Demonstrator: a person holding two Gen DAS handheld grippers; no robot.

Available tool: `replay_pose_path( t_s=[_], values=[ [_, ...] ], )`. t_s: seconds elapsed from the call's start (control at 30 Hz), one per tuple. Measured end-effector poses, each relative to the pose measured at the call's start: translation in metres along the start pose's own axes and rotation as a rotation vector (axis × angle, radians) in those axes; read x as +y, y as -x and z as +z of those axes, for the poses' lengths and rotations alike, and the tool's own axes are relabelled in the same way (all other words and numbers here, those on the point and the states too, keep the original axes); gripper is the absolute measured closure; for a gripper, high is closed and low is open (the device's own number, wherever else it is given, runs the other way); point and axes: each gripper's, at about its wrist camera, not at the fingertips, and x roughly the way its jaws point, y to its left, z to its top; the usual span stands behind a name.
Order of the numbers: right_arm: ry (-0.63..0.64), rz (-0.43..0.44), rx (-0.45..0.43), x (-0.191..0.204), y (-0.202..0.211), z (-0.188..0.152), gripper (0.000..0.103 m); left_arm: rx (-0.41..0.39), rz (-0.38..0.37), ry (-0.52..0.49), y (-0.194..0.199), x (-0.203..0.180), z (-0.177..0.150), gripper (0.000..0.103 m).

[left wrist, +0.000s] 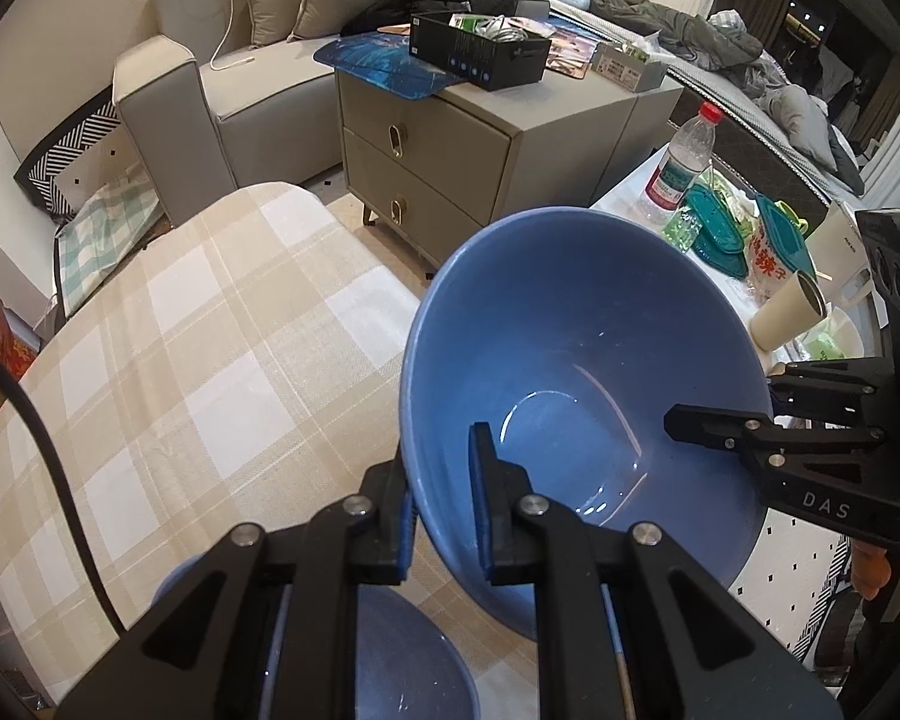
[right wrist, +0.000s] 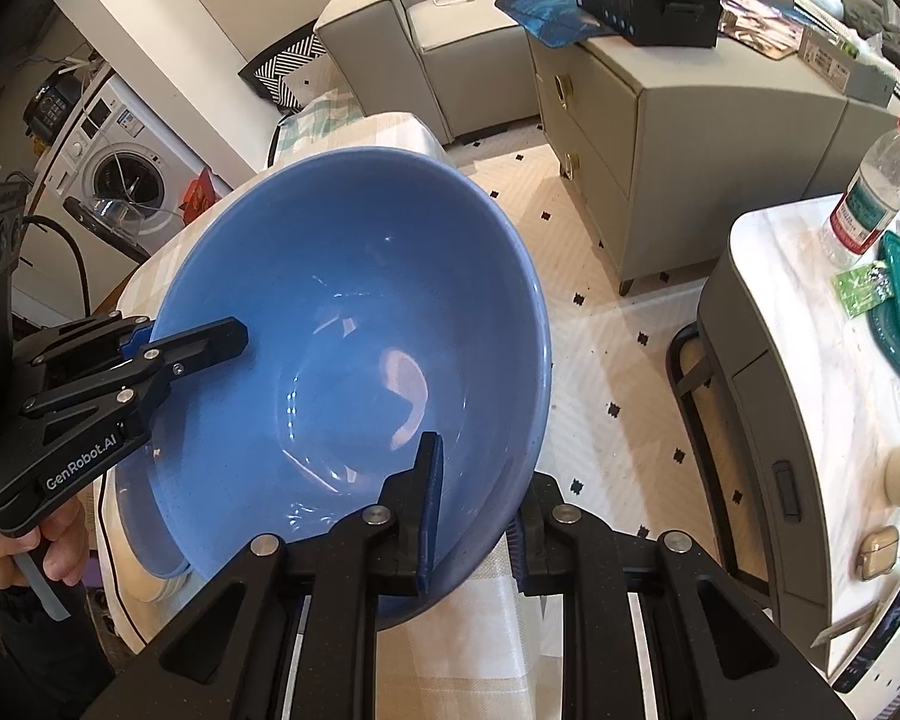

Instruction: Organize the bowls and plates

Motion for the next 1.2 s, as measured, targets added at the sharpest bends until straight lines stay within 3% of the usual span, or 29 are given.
replay_pose_path(
  t_s=[0.47, 0.97, 1.2],
  values=[
    [0.104, -0.013, -0.006, 0.048, 0.028, 0.005, 0.085, -0.058, 0.013, 0.044, 0.054, 0.026, -0.026, 0.090],
    [0.261, 0.015, 0.021, 0.138, 0.028, -0.009, 0.085, -0.090, 0.090, 0.140, 0.106, 0.073, -0.089, 0.090],
    [0.308, 0.036, 0.046, 0.169, 0.018, -0.020, 0.085, -0.083, 0.105, 0.184, 0.113, 0.091, -0.116, 0.090]
  ],
)
